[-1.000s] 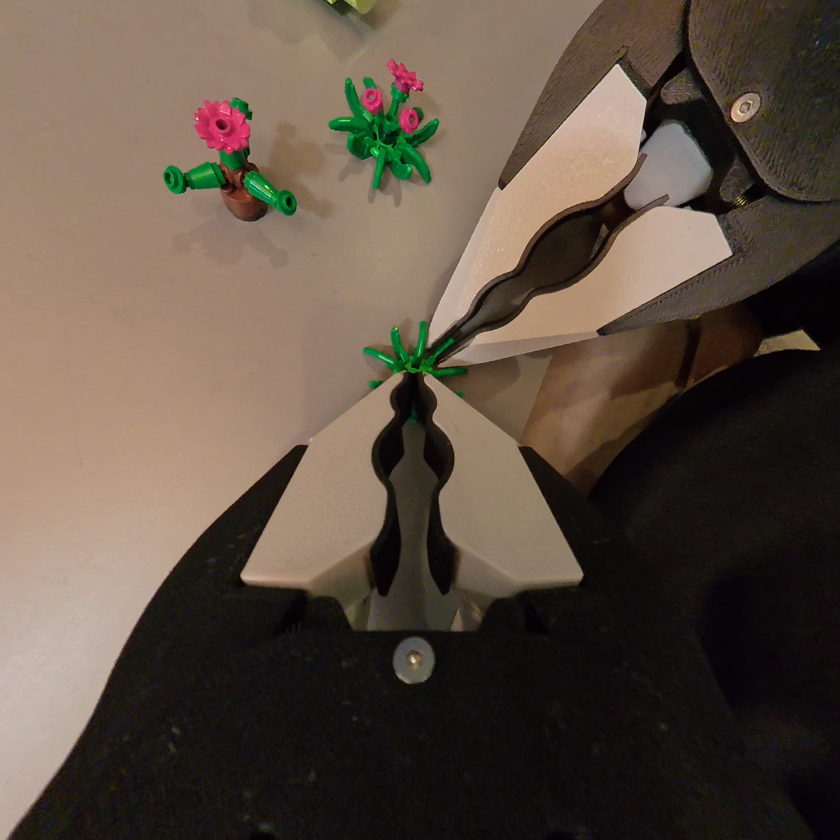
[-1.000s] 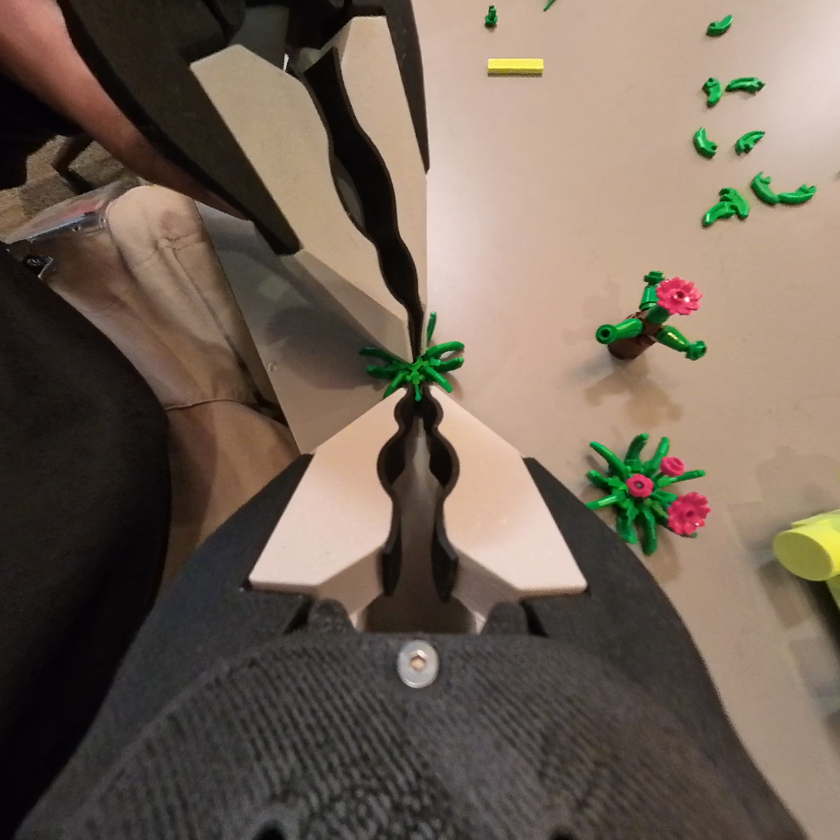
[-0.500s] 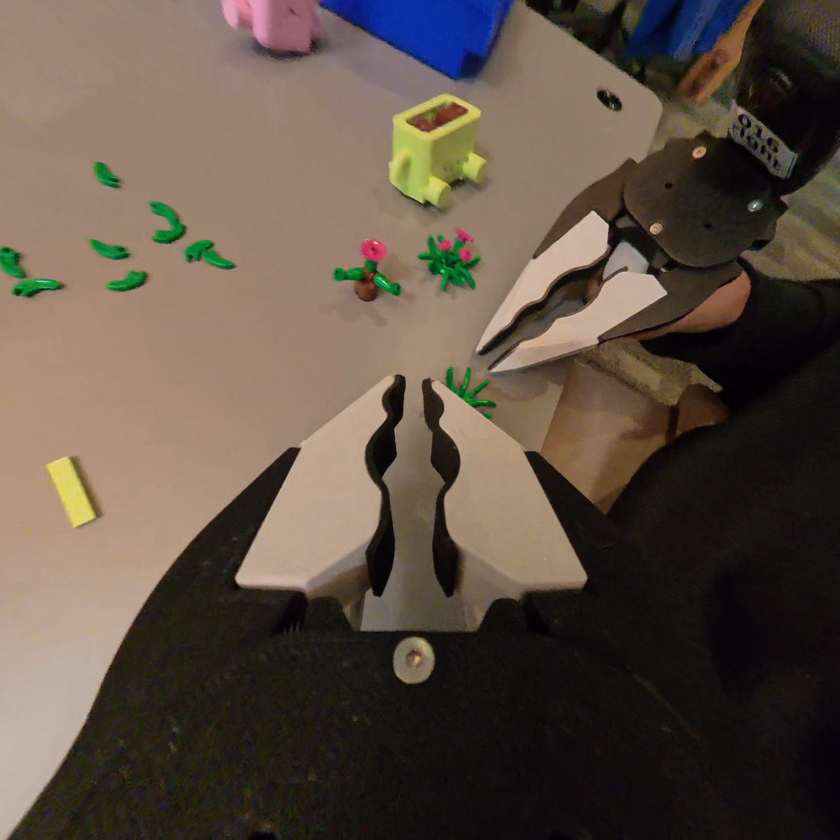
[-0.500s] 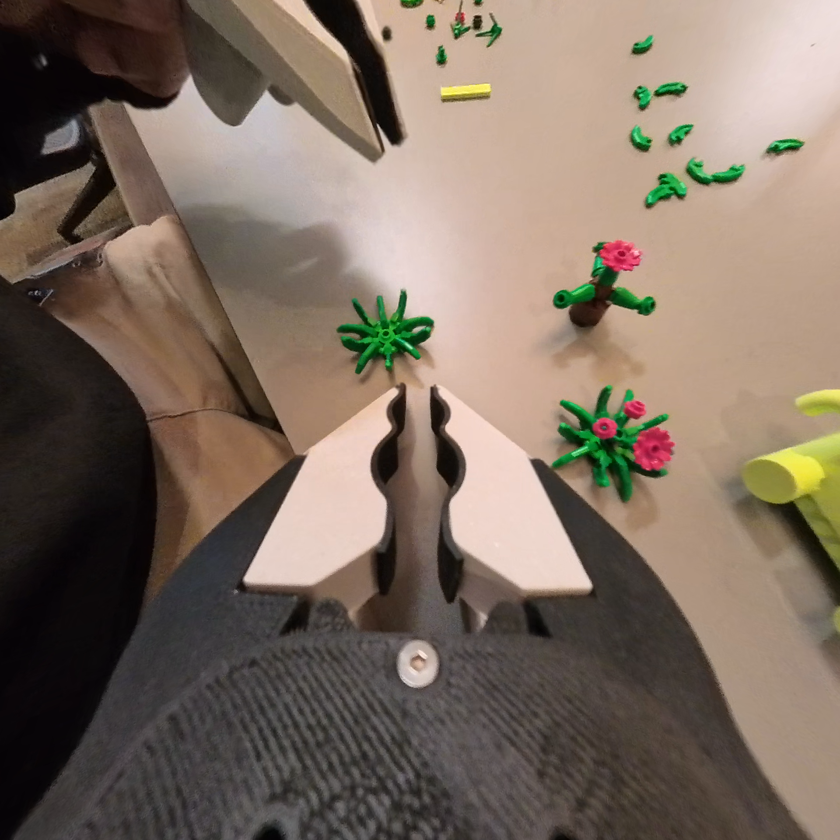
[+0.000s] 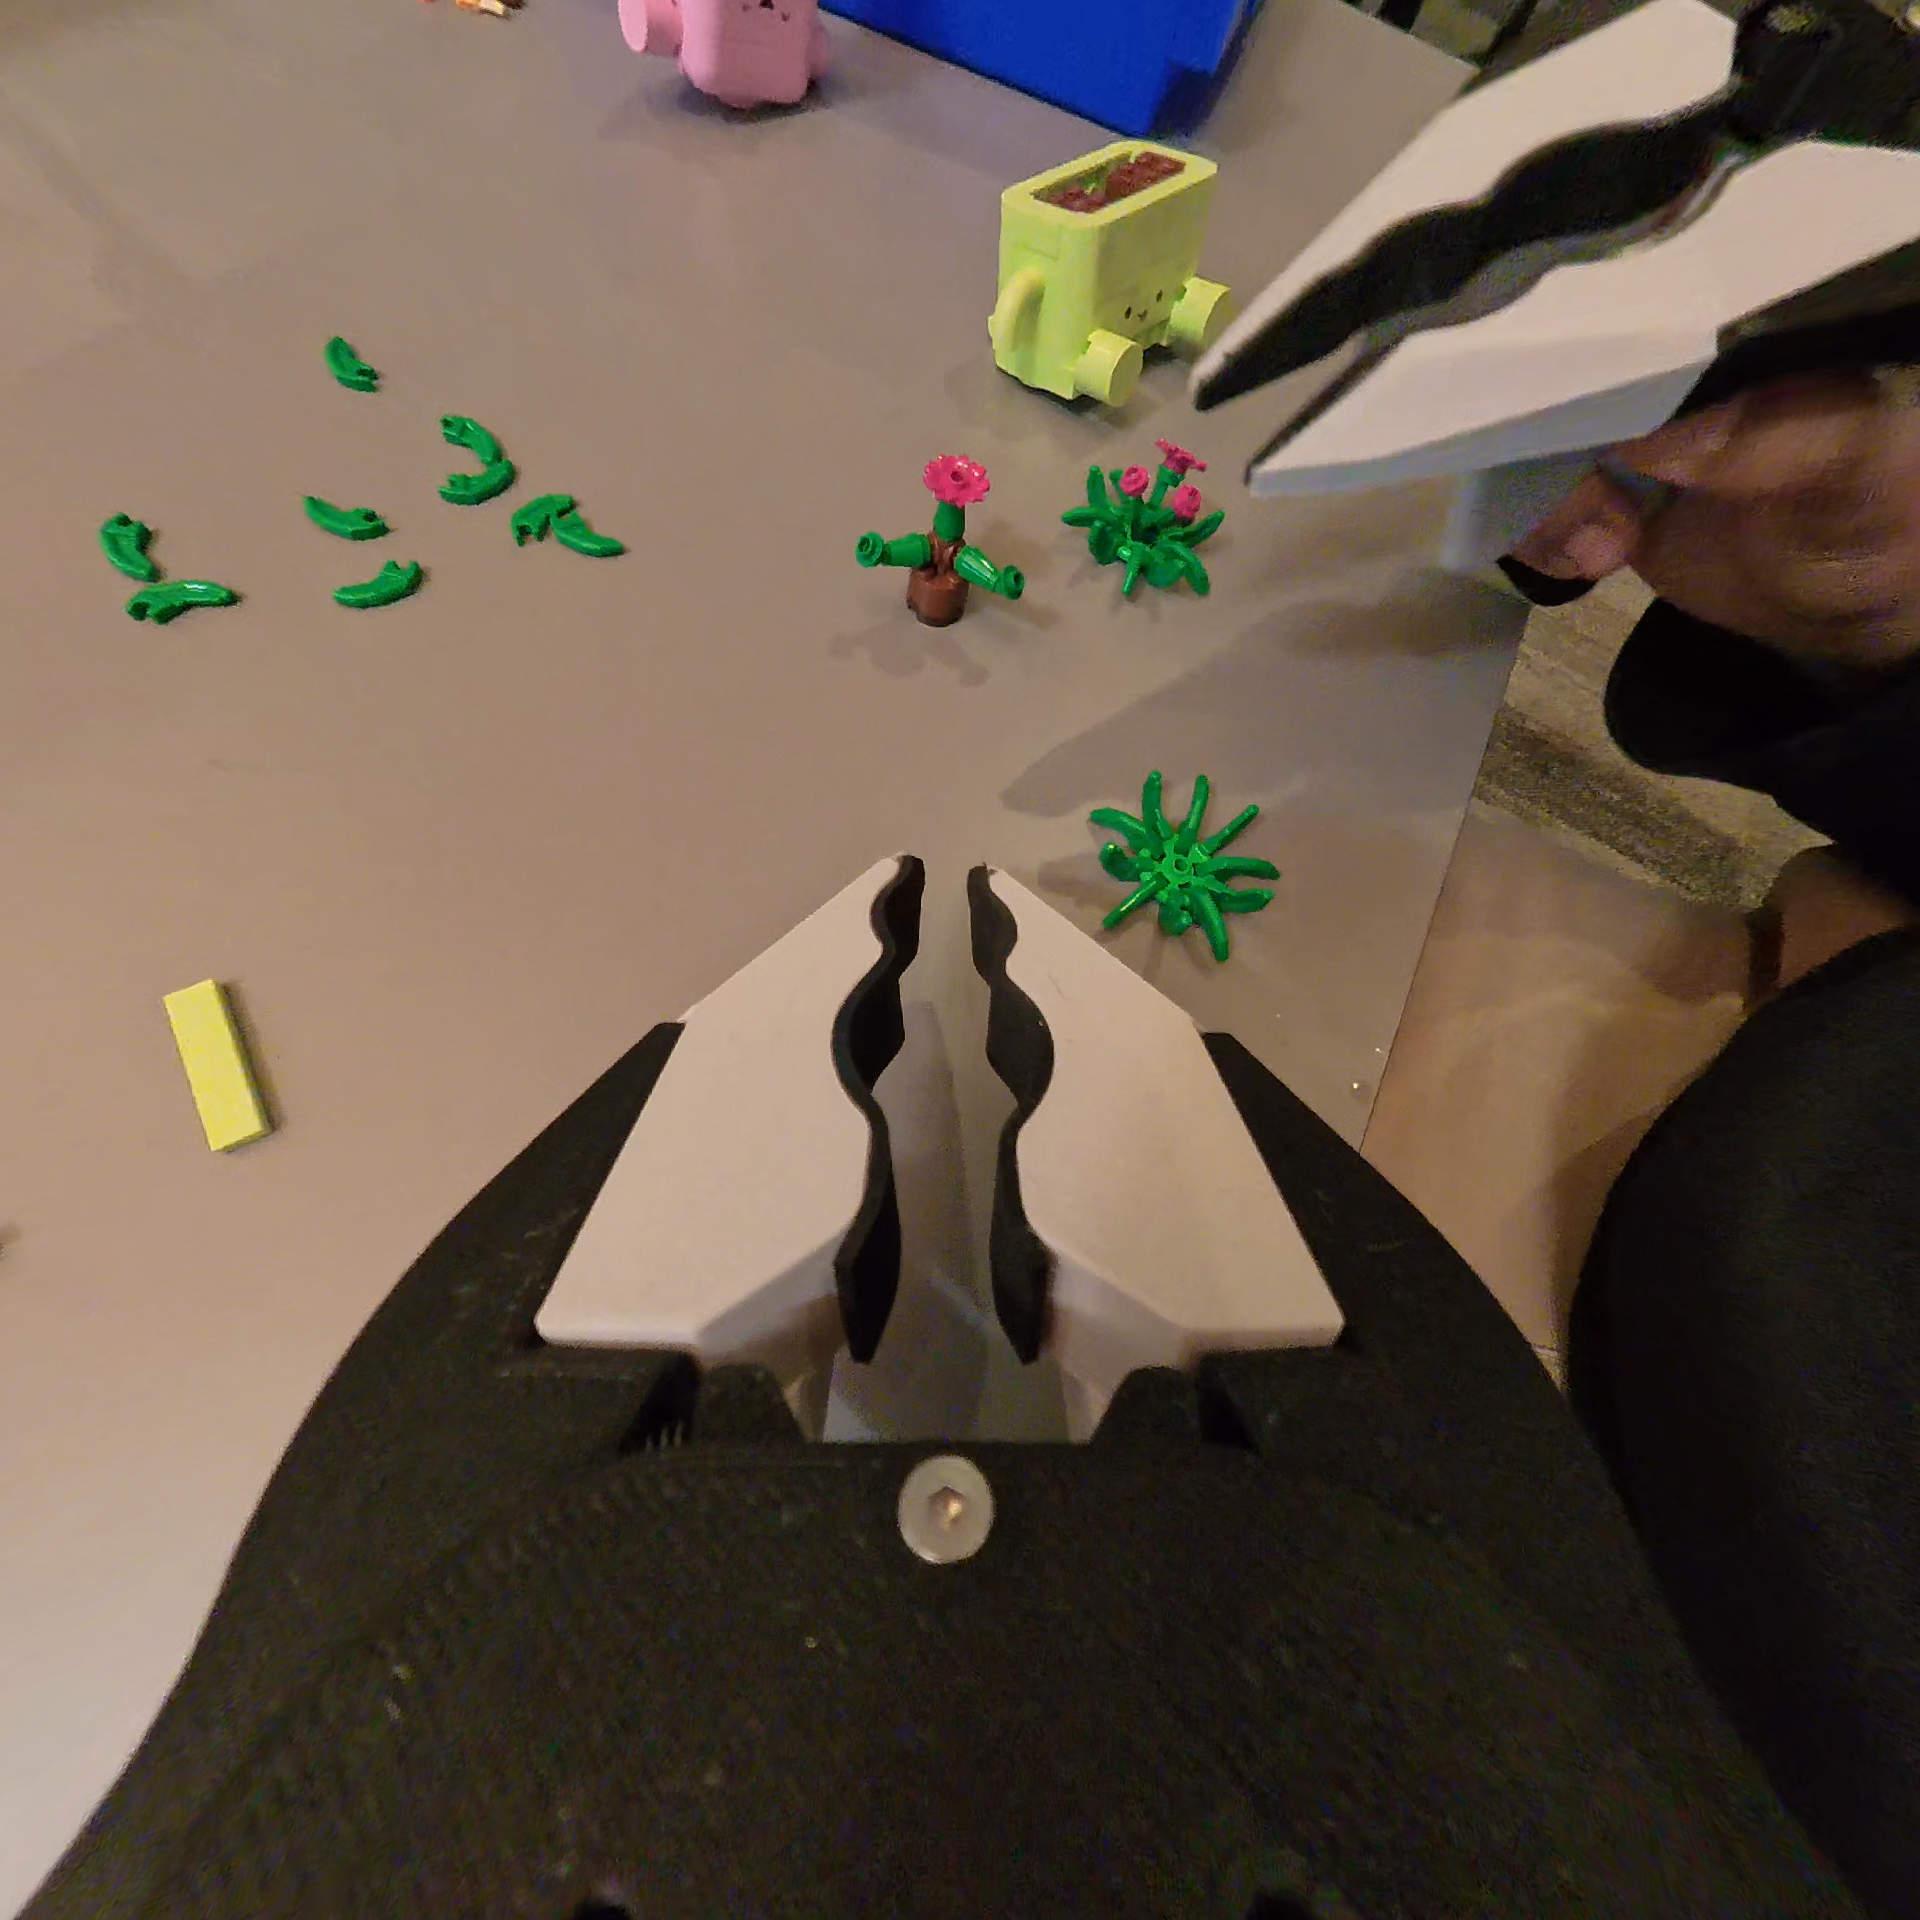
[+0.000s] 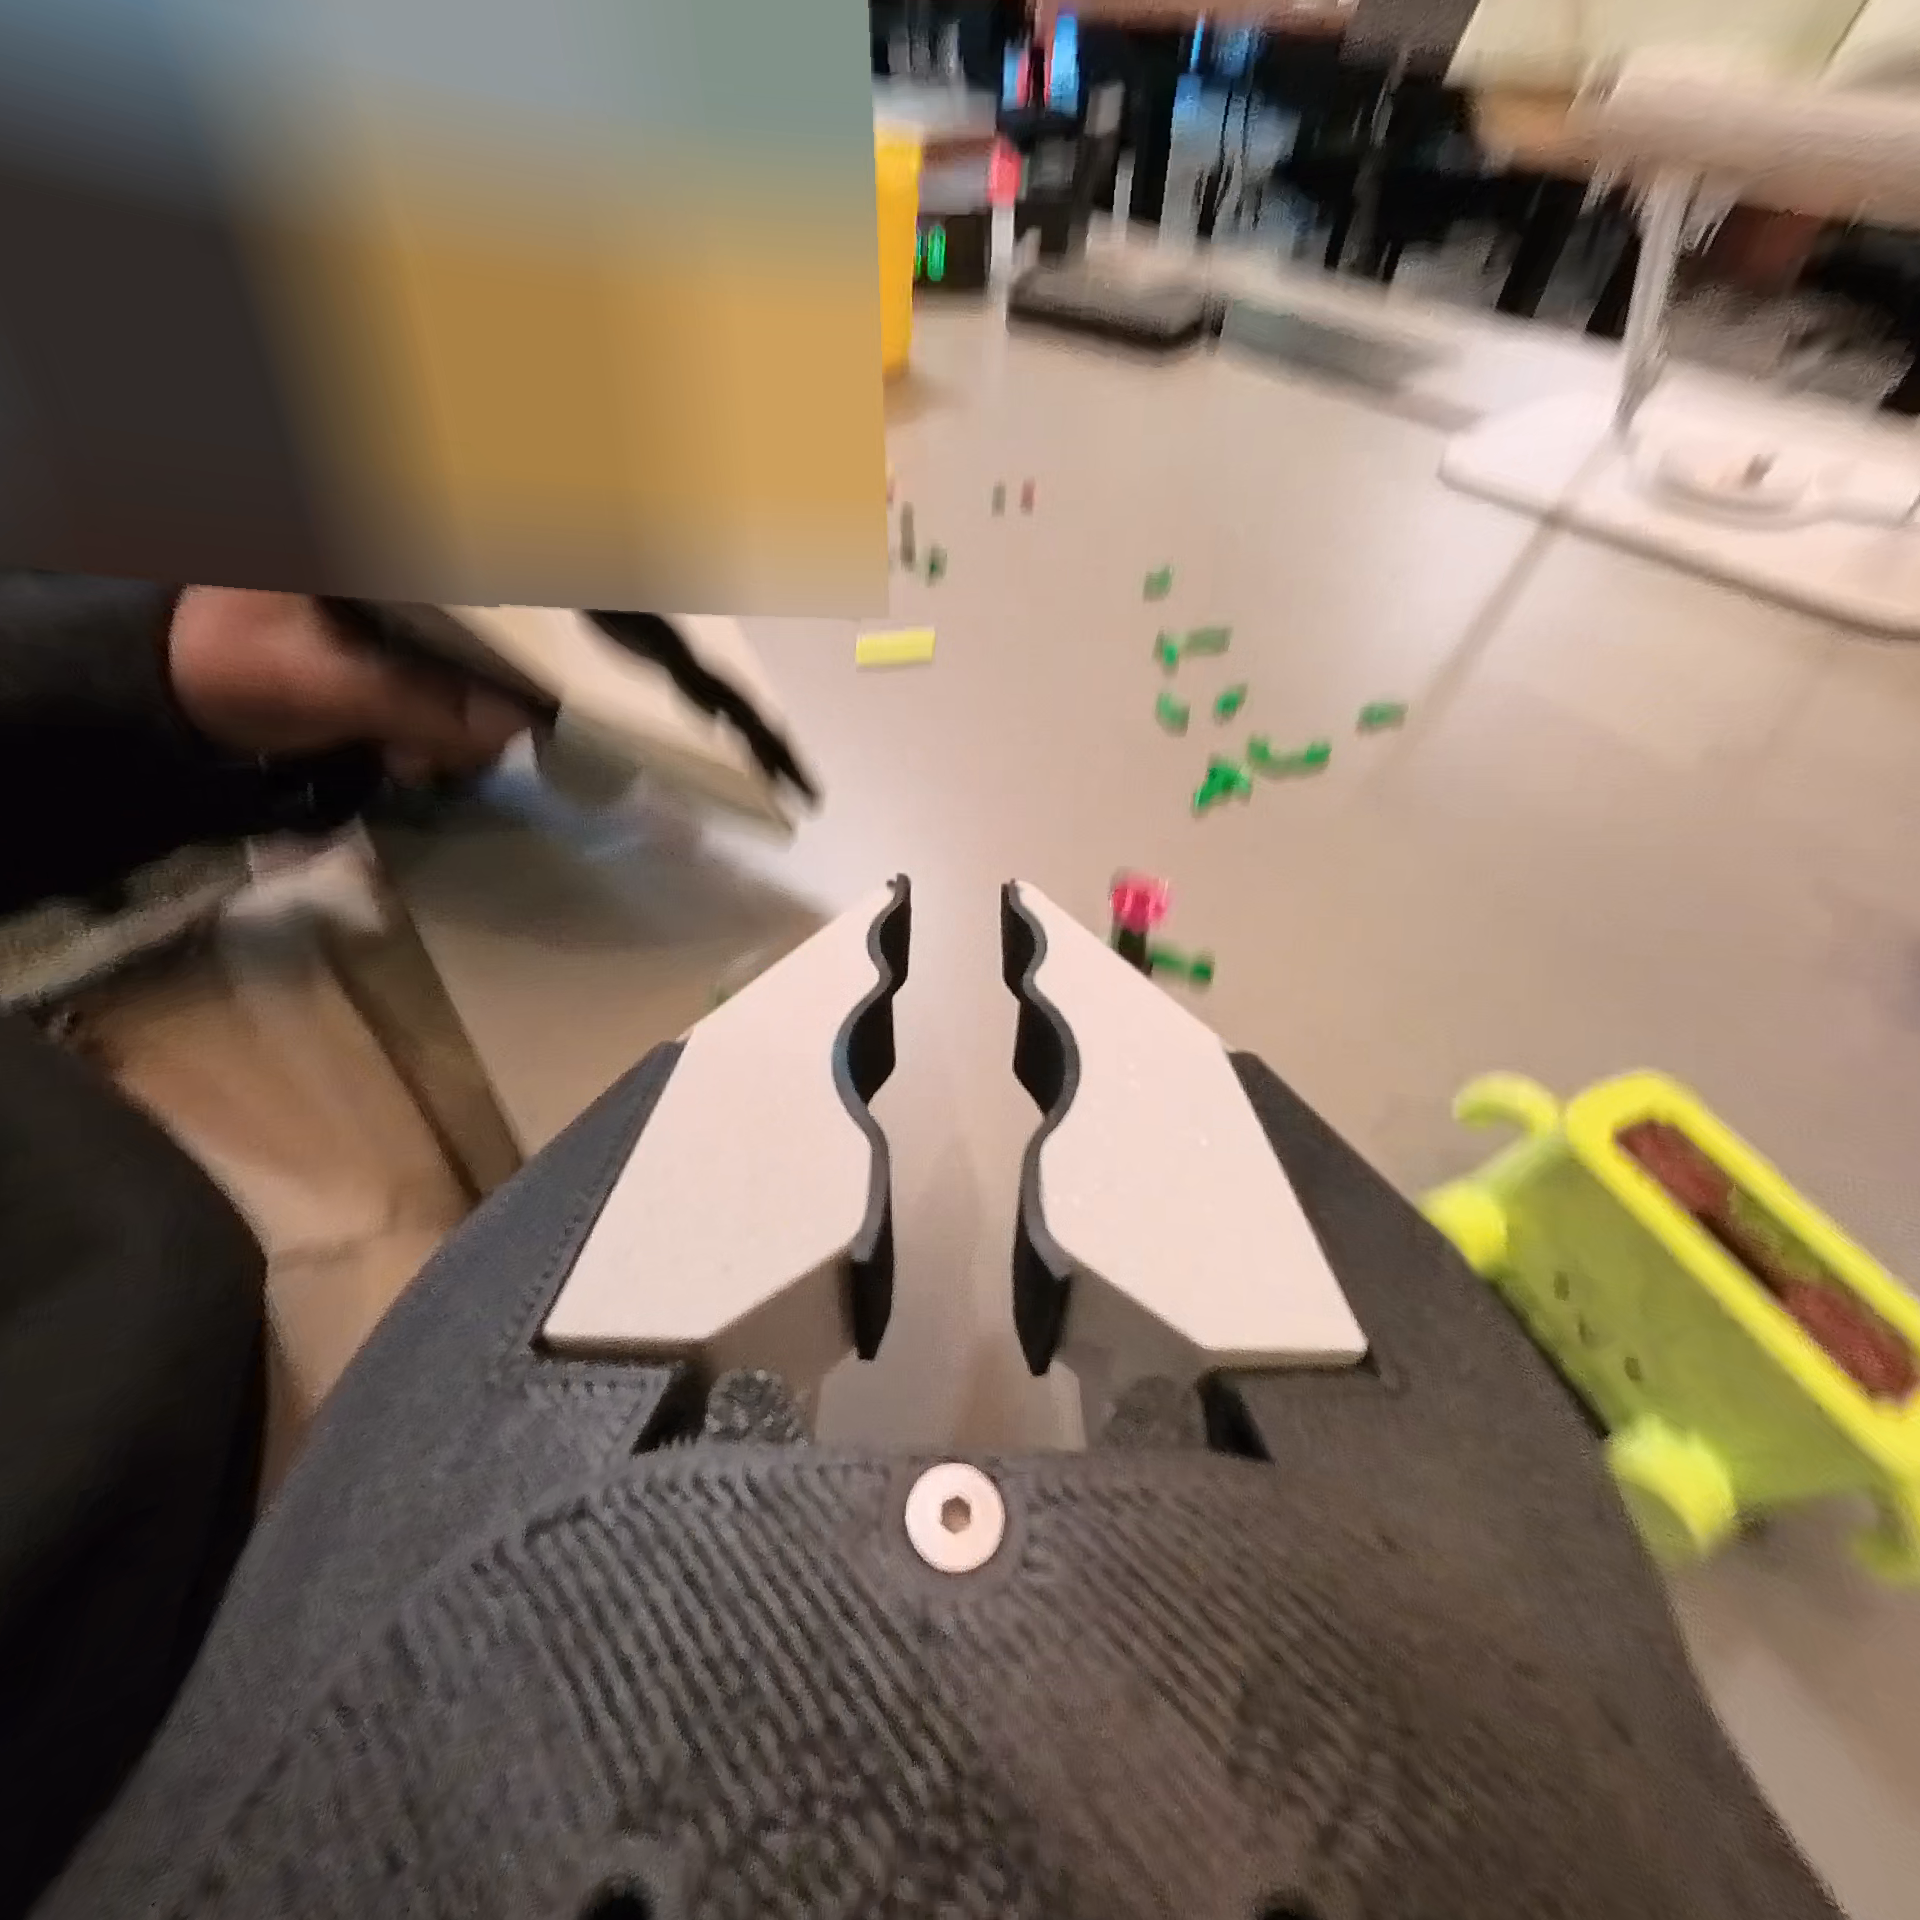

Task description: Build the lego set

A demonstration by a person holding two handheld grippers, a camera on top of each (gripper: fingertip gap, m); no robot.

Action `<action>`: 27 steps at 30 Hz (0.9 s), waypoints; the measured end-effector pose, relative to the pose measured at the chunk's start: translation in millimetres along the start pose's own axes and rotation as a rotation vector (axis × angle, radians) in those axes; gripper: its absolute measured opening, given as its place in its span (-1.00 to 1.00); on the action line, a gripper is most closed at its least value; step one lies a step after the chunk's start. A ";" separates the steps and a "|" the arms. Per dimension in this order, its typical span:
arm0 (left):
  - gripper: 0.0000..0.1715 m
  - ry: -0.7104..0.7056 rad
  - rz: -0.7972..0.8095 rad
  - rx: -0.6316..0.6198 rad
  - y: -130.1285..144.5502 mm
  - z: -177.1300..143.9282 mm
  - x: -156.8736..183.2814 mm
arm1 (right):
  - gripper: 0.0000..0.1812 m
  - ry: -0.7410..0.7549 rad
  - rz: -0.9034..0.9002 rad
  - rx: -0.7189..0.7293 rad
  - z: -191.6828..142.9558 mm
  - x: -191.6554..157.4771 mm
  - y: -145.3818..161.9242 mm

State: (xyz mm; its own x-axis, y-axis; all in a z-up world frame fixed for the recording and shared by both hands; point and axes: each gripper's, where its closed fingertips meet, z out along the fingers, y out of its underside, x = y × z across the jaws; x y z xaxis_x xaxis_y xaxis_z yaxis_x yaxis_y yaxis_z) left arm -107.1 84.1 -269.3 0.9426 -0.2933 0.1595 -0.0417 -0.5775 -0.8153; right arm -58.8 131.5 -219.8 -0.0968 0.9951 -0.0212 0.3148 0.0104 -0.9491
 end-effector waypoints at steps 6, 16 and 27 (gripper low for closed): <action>-0.88 0.005 0.020 0.031 -2.6 -3.7 3.2 | -0.81 0.013 0.023 0.020 14.1 9.3 2.6; -0.82 -0.035 0.086 -0.063 8.2 6.3 5.3 | -0.82 0.007 -0.015 -0.010 5.1 13.1 10.6; -0.76 -0.029 0.040 -0.116 14.3 11.5 1.0 | -0.84 -0.001 -0.089 -0.074 12.1 4.7 19.0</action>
State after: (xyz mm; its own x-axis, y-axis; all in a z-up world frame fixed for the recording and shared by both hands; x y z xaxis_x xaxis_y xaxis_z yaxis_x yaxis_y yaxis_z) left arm -103.0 84.3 -287.2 0.9485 -0.2970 0.1103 -0.1163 -0.6504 -0.7506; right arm -64.7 135.2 -241.7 -0.1286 0.9898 0.0617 0.3739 0.1060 -0.9214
